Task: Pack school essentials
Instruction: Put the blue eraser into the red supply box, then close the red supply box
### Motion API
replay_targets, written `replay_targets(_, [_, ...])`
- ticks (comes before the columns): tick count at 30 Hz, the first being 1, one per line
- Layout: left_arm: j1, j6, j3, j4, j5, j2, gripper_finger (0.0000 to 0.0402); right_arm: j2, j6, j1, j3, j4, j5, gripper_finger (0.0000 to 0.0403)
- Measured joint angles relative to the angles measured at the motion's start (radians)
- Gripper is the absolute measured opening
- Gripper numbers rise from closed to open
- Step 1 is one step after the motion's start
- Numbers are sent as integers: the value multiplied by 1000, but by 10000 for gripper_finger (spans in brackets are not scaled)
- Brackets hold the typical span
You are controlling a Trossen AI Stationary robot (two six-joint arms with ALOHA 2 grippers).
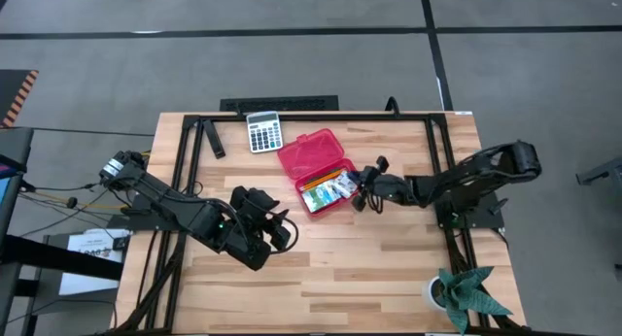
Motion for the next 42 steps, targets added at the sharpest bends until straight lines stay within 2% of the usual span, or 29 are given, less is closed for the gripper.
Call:
replay_targets(3, [0, -11, 0, -12, 0, 0, 151, 66, -1, -13, 11, 74, -23, 60])
replay_targets(12, [0, -52, 0, -41, 0, 0, 151, 237, -13, -57, 121, 81, -25, 60])
replay_targets(18, [0, -71, 0, -43, 0, 0, 151, 326, 66, -57, 162, 83, -25, 63])
replay_targets(21, [0, -72, 0, -44, -1, 0, 151, 352, 86, -57, 169, 79, -25, 80])
replay_targets(26, [0, -86, 0, -44, 2, 0, 151, 363, 89, -64, 172, 79, -52, 145])
replay_targets(31, [0, -86, 0, -44, 4, 0, 151, 325, 89, -84, 172, 65, -137, 214])
replay_targets(34, [7, -98, 0, -44, 27, -4, 151, 250, 89, -97, 172, 11, -202, 243])
replay_targets(39, [17, -78, 0, -41, 48, -37, 151, 45, 47, -108, 172, -144, -208, 254])
replay_targets(42, [17, -61, 0, -36, -6, -79, 151, -108, -8, -115, 171, -260, -207, 255])
